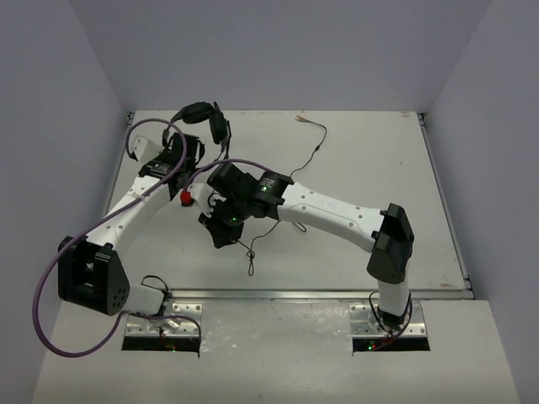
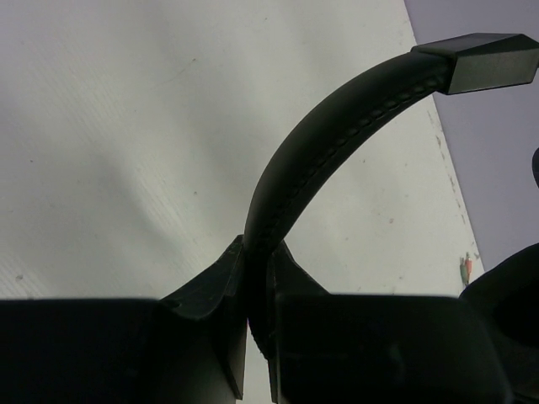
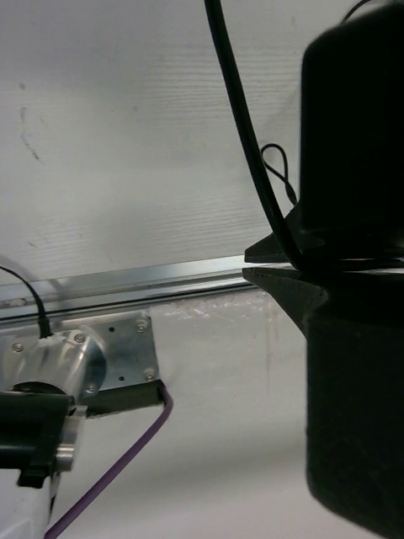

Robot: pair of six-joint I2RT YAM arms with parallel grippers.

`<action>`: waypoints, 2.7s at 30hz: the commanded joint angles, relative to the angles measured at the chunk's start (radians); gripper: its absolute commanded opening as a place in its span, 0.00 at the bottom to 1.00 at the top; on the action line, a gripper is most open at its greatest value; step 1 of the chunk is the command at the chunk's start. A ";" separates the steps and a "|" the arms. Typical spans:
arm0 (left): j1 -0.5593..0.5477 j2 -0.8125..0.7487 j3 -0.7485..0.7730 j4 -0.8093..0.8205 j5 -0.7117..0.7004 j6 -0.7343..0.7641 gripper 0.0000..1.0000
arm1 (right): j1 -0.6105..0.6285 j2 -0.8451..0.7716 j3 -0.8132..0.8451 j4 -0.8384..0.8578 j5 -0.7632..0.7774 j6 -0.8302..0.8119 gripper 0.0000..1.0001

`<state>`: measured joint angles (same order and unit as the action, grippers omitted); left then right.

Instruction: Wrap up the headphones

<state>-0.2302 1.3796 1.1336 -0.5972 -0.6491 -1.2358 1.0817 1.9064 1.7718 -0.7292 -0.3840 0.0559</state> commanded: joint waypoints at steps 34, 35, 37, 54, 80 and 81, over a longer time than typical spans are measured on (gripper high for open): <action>-0.238 -0.042 -0.343 0.703 0.316 0.777 0.00 | -0.293 -0.346 -0.034 0.116 0.204 -0.202 0.01; -0.259 -0.042 -0.347 0.712 0.334 0.794 0.00 | -0.304 -0.339 -0.017 0.116 0.212 -0.199 0.01; -0.291 -0.040 -0.342 0.728 0.367 0.860 0.00 | -0.338 -0.314 0.006 0.117 0.221 -0.188 0.01; -0.440 -0.050 -0.285 0.599 0.385 0.943 0.00 | -0.558 -0.363 -0.149 0.195 0.473 -0.356 0.01; -0.451 -0.235 0.156 -0.099 0.635 0.999 0.00 | -0.747 -0.399 -0.524 0.812 -0.229 -0.101 0.07; -0.451 -0.243 0.176 -0.107 0.641 1.003 0.00 | -0.749 -0.392 -0.532 0.830 -0.255 -0.064 0.09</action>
<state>-0.6712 1.2011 1.2121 -0.6922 -0.0738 -0.2600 0.3416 1.5127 1.2751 -0.0895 -0.5415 -0.1310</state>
